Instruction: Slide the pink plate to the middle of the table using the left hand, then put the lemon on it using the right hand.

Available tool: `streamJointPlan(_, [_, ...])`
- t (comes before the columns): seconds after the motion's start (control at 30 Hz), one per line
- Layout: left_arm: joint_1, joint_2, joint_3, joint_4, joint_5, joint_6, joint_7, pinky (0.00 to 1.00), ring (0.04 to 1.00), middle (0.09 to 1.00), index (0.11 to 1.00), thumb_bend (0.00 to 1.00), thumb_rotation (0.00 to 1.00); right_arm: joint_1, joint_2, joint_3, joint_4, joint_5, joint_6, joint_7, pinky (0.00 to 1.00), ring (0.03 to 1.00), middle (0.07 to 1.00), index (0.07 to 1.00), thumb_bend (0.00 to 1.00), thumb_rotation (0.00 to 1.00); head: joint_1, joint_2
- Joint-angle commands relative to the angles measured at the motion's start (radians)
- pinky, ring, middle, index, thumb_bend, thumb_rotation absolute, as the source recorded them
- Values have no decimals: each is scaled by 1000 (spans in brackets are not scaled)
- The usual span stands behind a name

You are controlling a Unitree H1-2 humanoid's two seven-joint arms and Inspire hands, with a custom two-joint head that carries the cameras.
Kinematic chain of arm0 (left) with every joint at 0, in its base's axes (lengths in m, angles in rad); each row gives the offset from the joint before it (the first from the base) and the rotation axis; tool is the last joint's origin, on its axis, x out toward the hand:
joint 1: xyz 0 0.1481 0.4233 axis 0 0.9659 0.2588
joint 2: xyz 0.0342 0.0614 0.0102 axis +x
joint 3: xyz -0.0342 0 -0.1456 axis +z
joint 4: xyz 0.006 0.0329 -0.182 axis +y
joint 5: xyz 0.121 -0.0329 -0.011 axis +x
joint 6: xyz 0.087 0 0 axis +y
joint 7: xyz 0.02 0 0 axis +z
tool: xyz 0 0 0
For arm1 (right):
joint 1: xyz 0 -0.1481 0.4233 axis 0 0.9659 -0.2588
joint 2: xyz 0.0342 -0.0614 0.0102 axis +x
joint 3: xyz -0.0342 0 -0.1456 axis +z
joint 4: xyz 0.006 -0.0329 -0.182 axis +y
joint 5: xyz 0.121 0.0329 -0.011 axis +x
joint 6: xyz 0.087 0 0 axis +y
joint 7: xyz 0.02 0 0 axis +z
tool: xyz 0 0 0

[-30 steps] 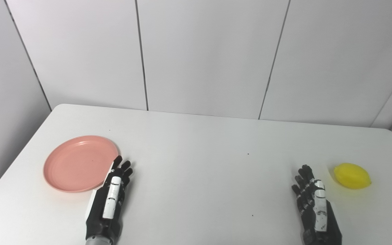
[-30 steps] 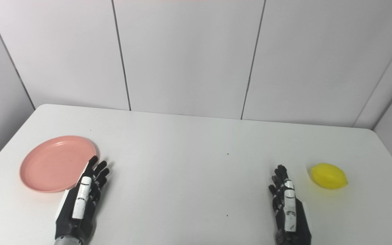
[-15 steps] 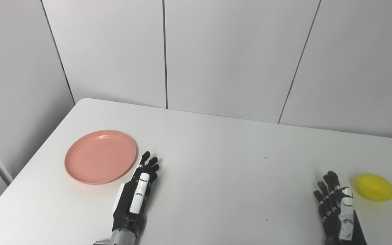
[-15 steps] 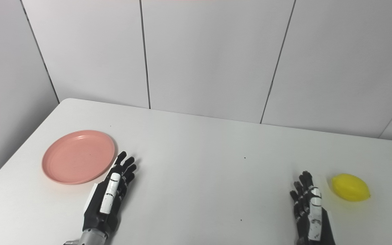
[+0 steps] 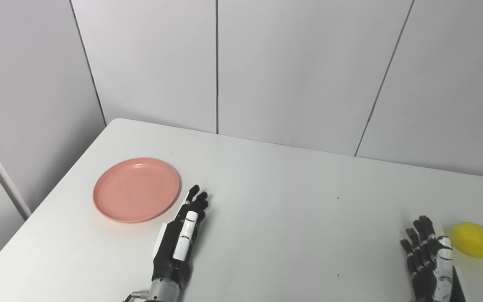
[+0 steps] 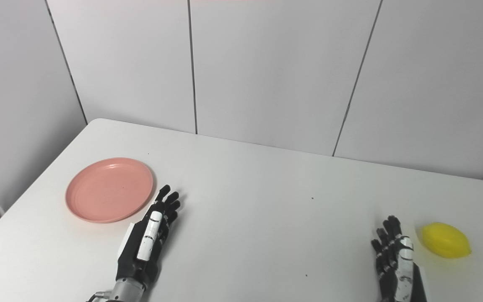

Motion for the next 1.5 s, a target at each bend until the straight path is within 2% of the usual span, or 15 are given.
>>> streamJointPlan(0.0, [23,-13,-8,44,9,33,12,975,942,931,933,622,842,29,-6,-11,52,10,-22,16,1000,1000,998,981,701,1000,-1,1])
streamJointPlan(0.3, [21,-19,-11,58,15,22,16,974,939,928,929,620,841,28,-11,-16,58,17,-25,21,1000,1000,998,977,698,1000,32,-10])
streamJointPlan(0.47, [22,-28,-12,58,24,29,24,967,932,921,926,635,838,28,-8,-18,44,19,-12,17,1000,1000,1000,985,664,1000,52,-9])
streamJointPlan(0.7, [20,-26,-16,66,25,16,17,967,939,929,936,632,852,29,-5,-19,27,29,10,13,1000,1000,1000,999,657,1000,42,-7])
streamJointPlan(0.87, [20,-25,-12,60,19,20,20,963,934,926,933,639,835,29,-4,-13,25,18,2,13,1000,1000,1000,991,647,1000,38,-11])
streamJointPlan(0.97, [22,-29,-4,63,20,-13,27,950,919,914,921,655,797,31,0,-12,22,10,-2,9,1000,1000,1000,989,663,1000,34,-12])
streamJointPlan(1.07, [21,-38,6,57,52,-69,57,885,859,862,855,719,781,32,0,-10,18,14,9,11,1000,1000,1000,989,658,1000,27,-8])
streamJointPlan(1.2, [11,-50,20,3,45,-33,65,883,847,849,813,811,791,29,-4,-8,23,22,14,19,1000,1000,1000,990,651,1000,27,-11])
streamJointPlan(1.3, [-11,-39,22,-36,21,9,49,878,859,856,825,852,797,27,-4,-6,29,13,8,14,1000,1000,1000,988,650,1000,25,-12])
streamJointPlan(1.47, [-70,-13,34,-74,-26,65,33,870,843,840,825,826,801,25,2,-3,30,8,12,11,1000,1000,1000,985,655,1000,18,-17])
